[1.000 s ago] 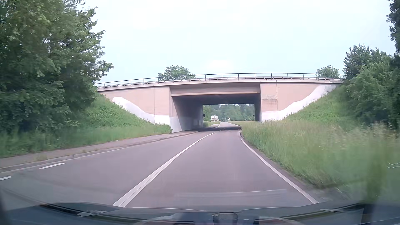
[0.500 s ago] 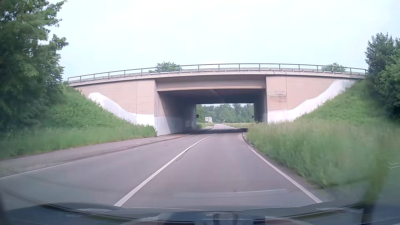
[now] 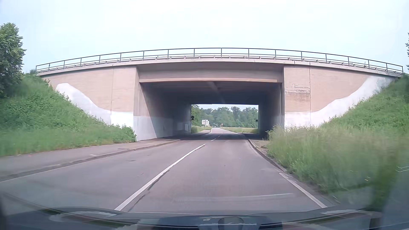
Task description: Follow the waypoints while adhering to traffic rules and regulations
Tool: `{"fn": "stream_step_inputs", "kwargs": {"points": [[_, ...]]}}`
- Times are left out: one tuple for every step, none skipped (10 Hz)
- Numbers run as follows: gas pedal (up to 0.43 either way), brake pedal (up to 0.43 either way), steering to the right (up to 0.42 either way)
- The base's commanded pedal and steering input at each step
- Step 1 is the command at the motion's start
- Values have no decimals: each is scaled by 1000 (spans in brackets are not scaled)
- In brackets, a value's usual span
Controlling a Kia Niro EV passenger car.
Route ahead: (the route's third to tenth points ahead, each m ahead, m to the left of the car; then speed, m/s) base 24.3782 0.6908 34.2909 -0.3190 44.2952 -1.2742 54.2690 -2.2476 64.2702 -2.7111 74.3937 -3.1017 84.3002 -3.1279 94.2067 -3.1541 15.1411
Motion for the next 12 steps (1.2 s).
{"fn": "stream_step_inputs", "kwargs": {"points": [[268, 0, 22], [268, 0, 21], [268, 0, 21], [268, 0, 21], [268, 0, 21], [268, 0, 21], [268, 0, 19], [268, 0, 19], [268, 0, 19], [268, 0, 19], [260, 0, 18], [260, 0, 15]]}}
